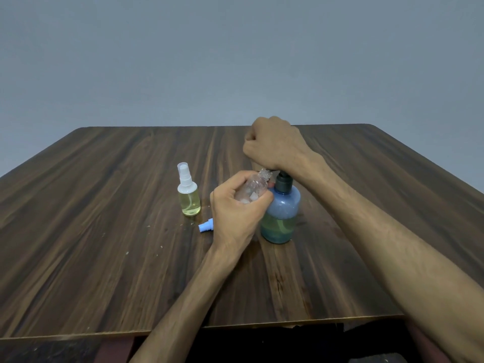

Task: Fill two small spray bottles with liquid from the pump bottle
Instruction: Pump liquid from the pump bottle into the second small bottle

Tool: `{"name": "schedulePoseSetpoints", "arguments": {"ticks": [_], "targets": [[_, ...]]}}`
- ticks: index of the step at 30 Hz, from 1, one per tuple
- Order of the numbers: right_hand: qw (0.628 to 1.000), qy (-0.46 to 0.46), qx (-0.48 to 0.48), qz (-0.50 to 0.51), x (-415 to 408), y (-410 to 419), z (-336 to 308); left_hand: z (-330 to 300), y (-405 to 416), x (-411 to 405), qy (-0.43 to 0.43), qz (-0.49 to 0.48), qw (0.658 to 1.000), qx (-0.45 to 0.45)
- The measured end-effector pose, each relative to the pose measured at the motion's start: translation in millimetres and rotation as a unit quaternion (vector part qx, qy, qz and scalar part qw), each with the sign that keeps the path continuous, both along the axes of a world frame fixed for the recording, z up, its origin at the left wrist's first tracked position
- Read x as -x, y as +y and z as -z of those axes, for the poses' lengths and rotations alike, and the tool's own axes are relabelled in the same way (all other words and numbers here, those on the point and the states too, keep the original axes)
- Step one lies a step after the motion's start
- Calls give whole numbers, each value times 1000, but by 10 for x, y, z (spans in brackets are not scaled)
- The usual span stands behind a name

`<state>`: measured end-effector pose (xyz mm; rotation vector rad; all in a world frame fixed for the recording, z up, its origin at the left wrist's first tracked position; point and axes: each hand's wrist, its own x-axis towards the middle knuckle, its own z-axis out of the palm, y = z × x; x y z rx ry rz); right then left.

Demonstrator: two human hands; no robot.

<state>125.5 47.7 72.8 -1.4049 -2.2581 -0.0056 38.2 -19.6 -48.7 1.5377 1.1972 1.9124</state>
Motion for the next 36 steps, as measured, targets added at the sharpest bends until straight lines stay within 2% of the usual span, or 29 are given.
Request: {"name": "schedulePoseSetpoints", "arguments": {"ticks": [5,9,14,18,22,26,30,36], "targets": [[998,38,-58,-8,7,-11,-83,8,2,12,-6,7,1000,-8],[1000,23,-15,-4,-3,14,19,3,14,-3,-3,3,1000,-2],[998,40,-51,-4,12,26,-63,-6,11,2,-13,4,1000,1],[999,35,-25,-5,1,38,24,-16,13,-15,-7,-7,1000,-1],[997,44,-65,0,19,34,-43,-3,16,12,1,-4,1000,-7],[1000,27,-17,2,4,59,43,1,20,-2,9,-12,1000,-7],[998,46,-39,-5,-6,48,-3,6,21,14,10,-8,1000,-7],[999,47,-20,-1,-15,20,-14,-7,6,-4,9,-12,1000,-8]]}}
